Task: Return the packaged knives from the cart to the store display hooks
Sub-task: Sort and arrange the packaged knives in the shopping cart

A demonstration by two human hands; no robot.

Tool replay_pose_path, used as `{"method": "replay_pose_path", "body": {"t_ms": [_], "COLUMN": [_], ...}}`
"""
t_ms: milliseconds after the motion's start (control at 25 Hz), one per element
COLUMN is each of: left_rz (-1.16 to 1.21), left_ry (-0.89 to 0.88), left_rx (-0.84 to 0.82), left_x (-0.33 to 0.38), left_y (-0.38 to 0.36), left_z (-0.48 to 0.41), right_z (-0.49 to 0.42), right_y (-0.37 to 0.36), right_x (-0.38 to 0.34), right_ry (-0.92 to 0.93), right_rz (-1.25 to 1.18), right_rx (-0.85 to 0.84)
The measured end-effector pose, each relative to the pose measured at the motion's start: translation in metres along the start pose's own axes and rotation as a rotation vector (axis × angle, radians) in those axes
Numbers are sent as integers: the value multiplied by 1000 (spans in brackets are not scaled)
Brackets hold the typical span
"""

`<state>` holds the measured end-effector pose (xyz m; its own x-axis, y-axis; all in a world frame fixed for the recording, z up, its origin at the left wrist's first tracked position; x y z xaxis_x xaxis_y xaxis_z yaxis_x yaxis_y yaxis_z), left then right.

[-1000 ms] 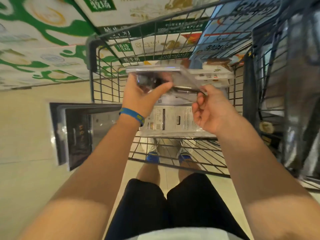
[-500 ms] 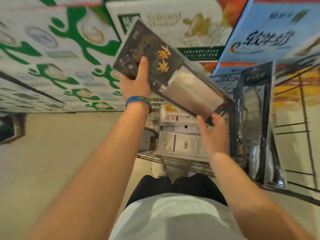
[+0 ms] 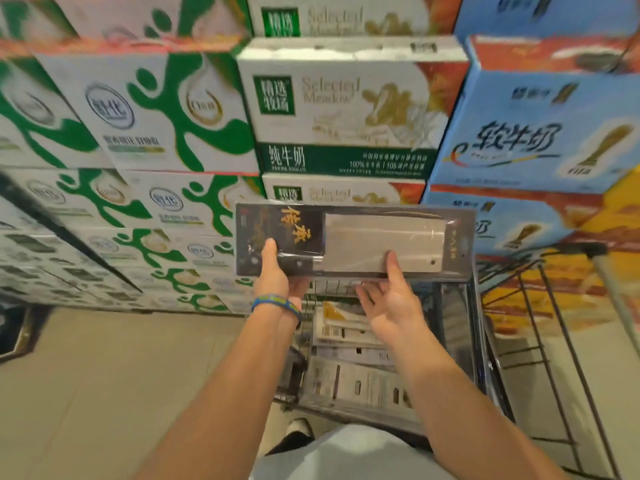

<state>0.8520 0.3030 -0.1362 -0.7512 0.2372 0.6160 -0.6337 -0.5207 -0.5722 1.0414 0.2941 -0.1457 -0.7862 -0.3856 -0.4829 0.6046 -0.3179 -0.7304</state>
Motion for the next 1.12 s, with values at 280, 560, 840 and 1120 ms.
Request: {"method": "replay_pose_path", "body": {"t_ms": [280,560,840,1120], "left_rz": [-164,-629,-651,-670], "left_ry": [76,-185,-224,-248], "left_rx": [-454,-561,-699,-623], "left_x": [20,20,27,25], "left_y": [-5,-54,-122,-125], "left_z": [-2,8,27,30], "right_z": [4,14,19,20], "right_y": [-52,-86,-77,-60], "right_x": [-133,-178,-144,-103], "right_ry": [426,528,390,302], "right_rz": [152,412,753,1001], "right_rx": [-139,-162,-170,-160]}}
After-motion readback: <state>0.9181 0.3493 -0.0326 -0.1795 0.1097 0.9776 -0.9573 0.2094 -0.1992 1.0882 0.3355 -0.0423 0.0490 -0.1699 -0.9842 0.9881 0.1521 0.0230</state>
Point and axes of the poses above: each hand's wrist, its own z-axis away from the middle knuckle, its own y-axis out of the back of the hand, x = y × z, the point moved 6 cm from there along -z, towards the middle knuckle, and after that the axes turned 14 degrees about -x, right-handed, at the moved point
